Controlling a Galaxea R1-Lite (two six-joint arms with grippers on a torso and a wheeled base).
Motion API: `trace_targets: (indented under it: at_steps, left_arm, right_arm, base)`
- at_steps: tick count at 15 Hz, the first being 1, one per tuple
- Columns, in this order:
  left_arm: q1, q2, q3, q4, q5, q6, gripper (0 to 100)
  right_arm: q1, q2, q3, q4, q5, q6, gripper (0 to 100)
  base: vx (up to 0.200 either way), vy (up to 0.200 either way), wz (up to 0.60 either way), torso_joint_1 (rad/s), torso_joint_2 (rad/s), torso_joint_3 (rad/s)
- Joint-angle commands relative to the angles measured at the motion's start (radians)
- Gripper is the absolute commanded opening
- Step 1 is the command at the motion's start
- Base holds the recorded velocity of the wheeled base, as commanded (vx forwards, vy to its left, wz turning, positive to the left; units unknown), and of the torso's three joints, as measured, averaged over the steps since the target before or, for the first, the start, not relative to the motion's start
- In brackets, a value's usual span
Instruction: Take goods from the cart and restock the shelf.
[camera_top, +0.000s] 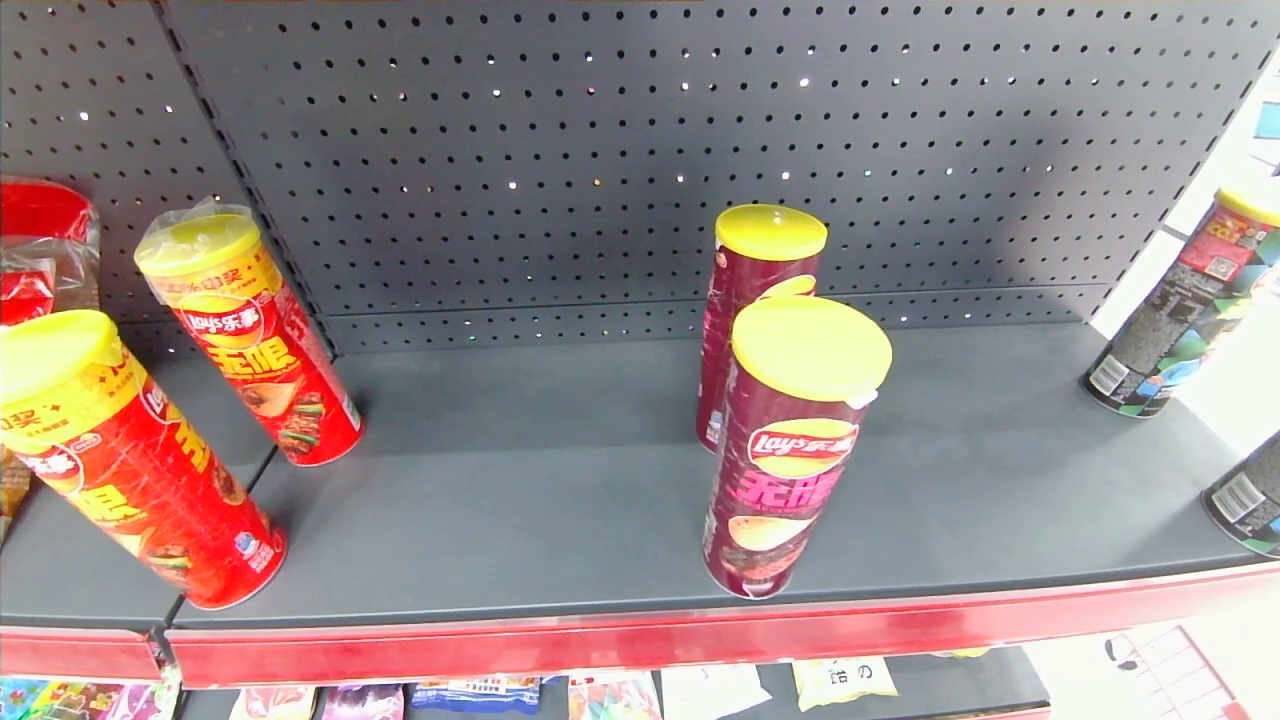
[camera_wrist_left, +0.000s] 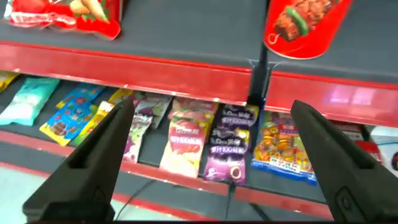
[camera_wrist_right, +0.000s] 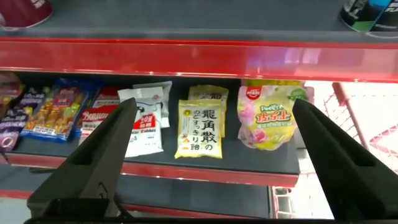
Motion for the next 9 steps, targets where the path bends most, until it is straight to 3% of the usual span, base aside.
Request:
trace_targets:
  at_steps: [1, 3, 4, 5, 9]
  left_arm:
    - [-0.038, -0.11, 0.0, -0.001, -0.054, -0.002, 100]
    - [-0.046, -0.122, 0.003, 0.014, -0.223, -0.036, 100]
    - [-0.044, -0.125, 0.002, 0.036, -0.318, -0.009, 100]
    - [-0.049, -0.119, 0.003, 0.037, -0.33, 0.009, 100]
    - [-0.007, -0.176, 0.003, 0.036, -0.326, 0.006, 100]
  right_arm:
    - [-0.001, 0.002, 0.001, 0.001, -0.007, 0.0, 100]
    - [-0.001, 0.002, 0.001, 0.001, -0.004, 0.0, 100]
    - [0.001, 0.002, 0.001, 0.001, 0.003, 0.001, 100]
    - [0.002, 0.002, 0.001, 0.001, 0.025, -0.003, 100]
    - [0.004, 0.001, 0.001, 0.001, 0.053, -0.015, 100]
  base:
    - [0.0, 0.0, 0.0, 0.0, 0.0, 0.0]
    - [0.0, 0.0, 0.0, 0.0, 0.0, 0.0]
    - [0.0, 0.0, 0.0, 0.0, 0.0, 0.0]
    - [0.0, 0.0, 0.0, 0.0, 0.0, 0.0]
    - [0.0, 0.0, 0.0, 0.0, 0.0, 0.0]
